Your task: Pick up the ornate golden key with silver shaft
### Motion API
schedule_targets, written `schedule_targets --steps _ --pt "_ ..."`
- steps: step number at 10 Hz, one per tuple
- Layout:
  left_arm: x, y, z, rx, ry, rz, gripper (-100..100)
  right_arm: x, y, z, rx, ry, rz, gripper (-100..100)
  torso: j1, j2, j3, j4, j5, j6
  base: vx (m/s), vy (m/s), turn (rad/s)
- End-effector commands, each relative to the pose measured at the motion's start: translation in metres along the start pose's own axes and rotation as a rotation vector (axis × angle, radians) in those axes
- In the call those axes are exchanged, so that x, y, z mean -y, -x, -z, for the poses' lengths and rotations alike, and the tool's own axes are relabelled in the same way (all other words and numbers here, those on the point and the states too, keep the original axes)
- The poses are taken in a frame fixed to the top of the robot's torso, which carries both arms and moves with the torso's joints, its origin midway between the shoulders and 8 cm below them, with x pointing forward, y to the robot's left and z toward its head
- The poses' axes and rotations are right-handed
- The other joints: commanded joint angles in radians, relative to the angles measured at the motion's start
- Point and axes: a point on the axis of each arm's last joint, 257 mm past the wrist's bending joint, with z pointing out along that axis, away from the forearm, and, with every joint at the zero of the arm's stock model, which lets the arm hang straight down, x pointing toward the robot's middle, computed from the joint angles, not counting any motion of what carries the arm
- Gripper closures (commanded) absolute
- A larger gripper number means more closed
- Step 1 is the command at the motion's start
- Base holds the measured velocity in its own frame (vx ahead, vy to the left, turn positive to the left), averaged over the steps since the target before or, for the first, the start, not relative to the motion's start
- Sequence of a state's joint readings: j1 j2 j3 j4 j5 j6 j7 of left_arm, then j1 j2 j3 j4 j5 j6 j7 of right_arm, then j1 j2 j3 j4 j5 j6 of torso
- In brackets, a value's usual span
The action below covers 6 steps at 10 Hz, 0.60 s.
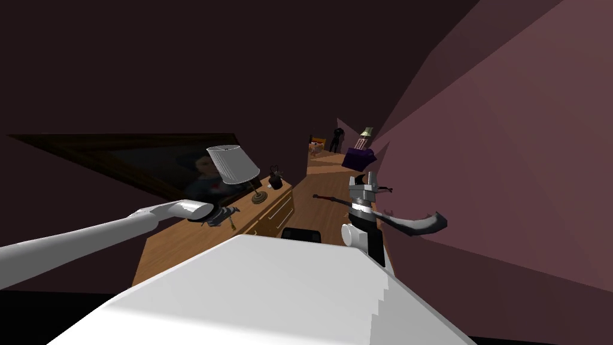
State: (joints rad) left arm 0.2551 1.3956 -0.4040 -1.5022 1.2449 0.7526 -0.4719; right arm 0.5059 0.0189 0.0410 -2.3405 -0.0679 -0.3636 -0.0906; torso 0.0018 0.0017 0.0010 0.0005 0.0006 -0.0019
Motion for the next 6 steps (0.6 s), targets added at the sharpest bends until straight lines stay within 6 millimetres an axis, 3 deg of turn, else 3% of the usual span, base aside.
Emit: schedule_targets --steps 1,2,3,4,6 --pt "-0.017 -0.014 -0.006 -0.042 0.035 0.017 -100 0.0 0.0 0.0 0.0 0.0 0.0 0 0.0 0.0 0.0 0.0 0.0 0.0 -0.021 0.026 -0.166" --pt "-0.009 -0.006 -0.006 -0.025 0.019 0.012 -100 0.0 0.0 0.0 0.0 0.0 0.0 0 0.0 0.0 0.0 0.0 0.0 0.0 -0.01 0.015 -0.038" --pt "-0.01 -0.007 -0.007 -0.028 0.023 0.011 0 0.0 0.0 0.0 0.0 0.0 0.0 0 -0.001 -0.001 0.0 0.0 0.0 0.0 0.0 0.0 0.0" --pt "-0.014 -0.012 -0.015 -0.027 0.024 0.017 -100 0.0 0.0 0.0 0.0 0.0 0.0 0 -0.002 -0.001 -0.001 0.0 0.0 0.0 0.009 0.012 -0.049" --pt "-0.019 -0.017 -0.024 -0.027 0.026 0.023 -100 0.0 0.0 0.0 0.0 0.0 0.0 0 -0.001 -0.002 -0.001 0.0 0.0 0.0 0.017 0.023 -0.044"
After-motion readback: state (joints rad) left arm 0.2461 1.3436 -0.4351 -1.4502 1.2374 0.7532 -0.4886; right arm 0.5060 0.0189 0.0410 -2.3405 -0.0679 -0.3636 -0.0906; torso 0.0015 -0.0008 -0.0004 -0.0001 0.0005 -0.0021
